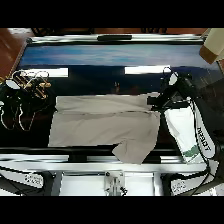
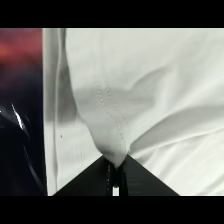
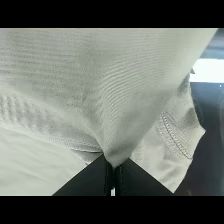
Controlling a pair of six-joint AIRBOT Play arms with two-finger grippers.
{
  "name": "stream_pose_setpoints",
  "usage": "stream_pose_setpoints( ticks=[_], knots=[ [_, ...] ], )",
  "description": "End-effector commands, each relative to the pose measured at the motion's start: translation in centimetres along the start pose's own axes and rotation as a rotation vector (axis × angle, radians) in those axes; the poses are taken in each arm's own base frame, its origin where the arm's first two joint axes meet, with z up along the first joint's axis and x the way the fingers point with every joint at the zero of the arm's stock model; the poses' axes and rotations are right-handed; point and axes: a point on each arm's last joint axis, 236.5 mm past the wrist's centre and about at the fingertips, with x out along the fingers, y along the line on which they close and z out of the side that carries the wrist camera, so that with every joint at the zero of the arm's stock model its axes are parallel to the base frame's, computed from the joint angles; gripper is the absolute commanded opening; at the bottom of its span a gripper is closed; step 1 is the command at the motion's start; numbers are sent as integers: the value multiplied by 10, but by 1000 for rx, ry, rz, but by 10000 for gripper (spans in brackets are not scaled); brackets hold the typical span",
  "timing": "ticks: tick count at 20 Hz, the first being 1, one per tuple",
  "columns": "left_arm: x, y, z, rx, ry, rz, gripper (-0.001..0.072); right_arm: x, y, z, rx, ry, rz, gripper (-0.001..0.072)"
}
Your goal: Fold the shirts.
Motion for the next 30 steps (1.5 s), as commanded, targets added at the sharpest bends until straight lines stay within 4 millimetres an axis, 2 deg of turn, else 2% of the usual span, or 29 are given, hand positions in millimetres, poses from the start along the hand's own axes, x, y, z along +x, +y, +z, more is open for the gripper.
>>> stream_pose_setpoints(
  ticks=[1,2,3,4,5,6,8,10,13,16,18,22,26,30],
  knots=[
    [1,0,-5,-11,20,-6,101,2,3,-8,30,32,12,172],
    [0,-1,-7,-35,25,-9,386,-2,7,-11,28,38,28,407],
    [-3,-3,-12,-42,43,-16,571,-10,8,-14,6,42,28,497],
    [-9,-6,-19,-34,70,-24,562,-24,6,-18,-30,39,11,497],
    [-17,-2,-26,-39,94,-9,518,-39,0,-24,-51,32,-26,497],
    [-26,3,-36,-60,115,6,493,-56,-13,-34,-61,31,-91,497],
    [-43,5,-58,-85,141,-2,501,-85,-37,-58,-96,55,-198,497],
    [-50,9,-84,-117,129,-14,530,-100,-39,-79,-79,48,-175,497],
    [-37,44,-136,-208,109,45,529,-111,-36,-96,-77,-31,-153,497],
    [-17,53,-175,-248,135,4,529,-116,-35,-107,-77,-86,-151,497],
    [-5,57,-181,-252,127,-3,528,-119,-35,-110,-76,-97,-152,497],
    [10,46,-174,-264,73,-68,524,-120,-35,-108,-77,-107,-154,497],
    [25,46,-183,-283,77,-81,487,-120,-35,-111,-73,-98,-152,497],
    [27,38,-170,-301,26,-123,430,-120,-35,-114,-59,-85,-152,497]
  ],
)
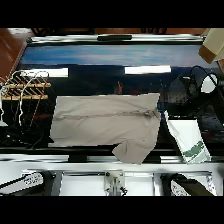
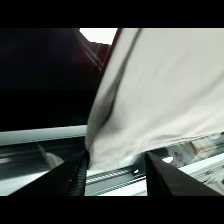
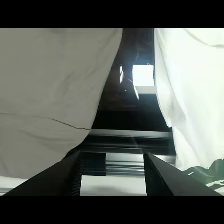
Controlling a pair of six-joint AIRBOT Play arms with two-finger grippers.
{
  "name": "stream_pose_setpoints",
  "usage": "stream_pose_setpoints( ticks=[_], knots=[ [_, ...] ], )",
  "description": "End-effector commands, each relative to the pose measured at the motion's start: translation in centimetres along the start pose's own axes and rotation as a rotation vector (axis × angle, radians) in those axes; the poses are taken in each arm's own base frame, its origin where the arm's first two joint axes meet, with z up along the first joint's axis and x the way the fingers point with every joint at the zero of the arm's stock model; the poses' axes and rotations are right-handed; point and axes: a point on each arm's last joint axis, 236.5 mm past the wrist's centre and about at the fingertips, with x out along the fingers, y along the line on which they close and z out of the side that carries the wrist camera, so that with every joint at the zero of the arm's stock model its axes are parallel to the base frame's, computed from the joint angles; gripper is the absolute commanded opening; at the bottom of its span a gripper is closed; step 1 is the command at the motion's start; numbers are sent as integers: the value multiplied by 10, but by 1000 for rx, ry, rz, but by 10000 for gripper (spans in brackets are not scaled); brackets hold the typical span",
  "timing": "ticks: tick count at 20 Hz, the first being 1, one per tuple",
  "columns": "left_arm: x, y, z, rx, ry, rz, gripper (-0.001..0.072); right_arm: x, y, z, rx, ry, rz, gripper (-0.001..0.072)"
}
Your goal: Fold the shirts.
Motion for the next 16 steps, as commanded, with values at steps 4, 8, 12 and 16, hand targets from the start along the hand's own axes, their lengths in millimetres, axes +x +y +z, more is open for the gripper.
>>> stream_pose_setpoints(
  ticks=[4,8,12,16],
  knots=[
    [17,-17,10,53,-22,-7,328,0,0,-4,8,16,1,497],
    [24,-25,10,102,-11,16,37,6,0,-19,-6,62,2,497],
    [23,-26,4,132,12,3,38,62,10,-88,10,148,48,494],
    [23,-27,4,131,15,2,38,122,70,-131,128,172,308,495]
  ],
)
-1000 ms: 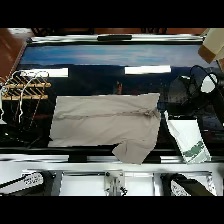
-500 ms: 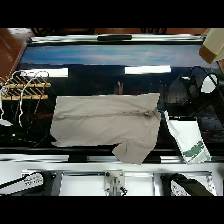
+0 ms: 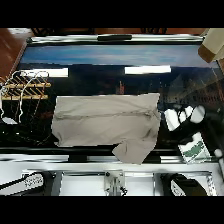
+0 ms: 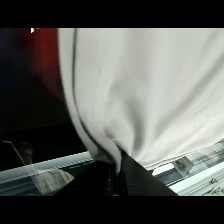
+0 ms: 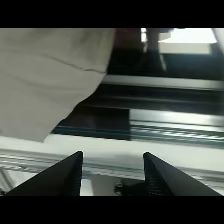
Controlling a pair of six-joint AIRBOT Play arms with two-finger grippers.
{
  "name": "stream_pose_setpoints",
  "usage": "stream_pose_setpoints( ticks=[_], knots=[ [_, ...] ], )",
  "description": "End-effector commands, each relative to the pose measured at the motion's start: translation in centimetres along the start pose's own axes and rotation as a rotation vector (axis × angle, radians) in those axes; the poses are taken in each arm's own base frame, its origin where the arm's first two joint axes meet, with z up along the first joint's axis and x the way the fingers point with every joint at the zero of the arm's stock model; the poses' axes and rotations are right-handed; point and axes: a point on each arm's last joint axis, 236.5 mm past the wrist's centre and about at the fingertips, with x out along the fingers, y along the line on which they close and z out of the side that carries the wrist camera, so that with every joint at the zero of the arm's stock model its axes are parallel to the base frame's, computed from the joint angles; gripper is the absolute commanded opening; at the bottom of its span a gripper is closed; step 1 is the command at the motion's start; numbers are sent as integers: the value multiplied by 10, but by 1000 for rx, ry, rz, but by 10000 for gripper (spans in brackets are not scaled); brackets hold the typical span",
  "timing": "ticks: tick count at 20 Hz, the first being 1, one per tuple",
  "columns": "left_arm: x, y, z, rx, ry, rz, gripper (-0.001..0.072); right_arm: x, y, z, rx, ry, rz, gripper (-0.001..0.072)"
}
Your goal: Fold the shirts.
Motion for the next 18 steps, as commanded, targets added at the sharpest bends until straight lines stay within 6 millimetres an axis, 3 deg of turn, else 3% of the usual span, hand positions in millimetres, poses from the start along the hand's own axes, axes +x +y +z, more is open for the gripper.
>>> stream_pose_setpoints(
  ticks=[1,4,10,11,13,14,16,18],
  knots=[
    [0,-2,-3,9,12,-7,37,59,30,-20,94,1,178,495],
    [0,-3,-5,6,21,-12,37,79,30,-22,122,42,193,495],
    [0,-4,-6,6,26,-15,37,92,50,3,196,15,297,488],
    [0,-4,-6,6,26,-15,37,94,50,6,208,14,302,457],
    [0,-4,-6,5,27,-16,38,98,50,7,221,19,303,163],
    [0,-6,-6,5,26,-23,38,96,52,8,202,18,313,68],
    [-7,-8,1,22,4,-16,37,76,61,19,71,-39,337,68],
    [-30,-15,22,74,-66,7,37,34,61,55,-4,-195,303,67]
  ],
)
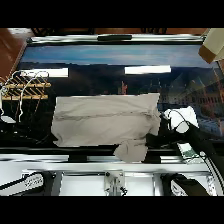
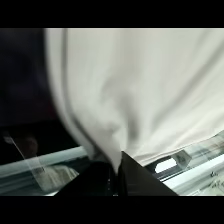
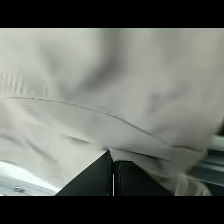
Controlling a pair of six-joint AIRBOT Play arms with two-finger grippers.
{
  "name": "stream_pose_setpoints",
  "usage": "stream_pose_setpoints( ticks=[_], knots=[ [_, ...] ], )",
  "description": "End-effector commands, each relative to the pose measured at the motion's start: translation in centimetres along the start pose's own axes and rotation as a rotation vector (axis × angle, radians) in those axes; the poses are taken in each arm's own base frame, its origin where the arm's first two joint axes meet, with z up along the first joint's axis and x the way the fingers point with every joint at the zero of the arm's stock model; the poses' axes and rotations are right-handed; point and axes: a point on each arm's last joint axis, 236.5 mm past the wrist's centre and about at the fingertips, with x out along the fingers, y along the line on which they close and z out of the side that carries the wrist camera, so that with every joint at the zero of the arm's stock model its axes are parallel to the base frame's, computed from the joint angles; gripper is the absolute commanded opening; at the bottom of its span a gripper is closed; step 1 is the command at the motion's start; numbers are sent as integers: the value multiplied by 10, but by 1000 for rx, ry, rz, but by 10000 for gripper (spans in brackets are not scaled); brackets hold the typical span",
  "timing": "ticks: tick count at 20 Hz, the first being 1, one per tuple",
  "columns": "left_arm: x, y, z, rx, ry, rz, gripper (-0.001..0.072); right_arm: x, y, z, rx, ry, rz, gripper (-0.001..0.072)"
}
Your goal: Fold the shirts.
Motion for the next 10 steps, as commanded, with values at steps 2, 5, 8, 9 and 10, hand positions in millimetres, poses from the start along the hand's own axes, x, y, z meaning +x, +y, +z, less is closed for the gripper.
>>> stream_pose_setpoints(
  ticks=[2,5,8,9,10],
  knots=[
    [-46,-24,50,87,-161,3,37,-71,34,83,-150,-311,-24,66],
    [-77,-54,105,110,-299,-49,37,-100,51,144,-157,-435,-23,66],
    [-86,-60,148,70,-326,-46,37,-102,57,198,-154,-458,-28,67],
    [-86,-60,161,49,-327,-49,37,-103,59,217,-151,-471,-25,66],
    [-88,-59,173,27,-330,-53,37,-103,61,233,-151,-481,-23,66]
  ],
)
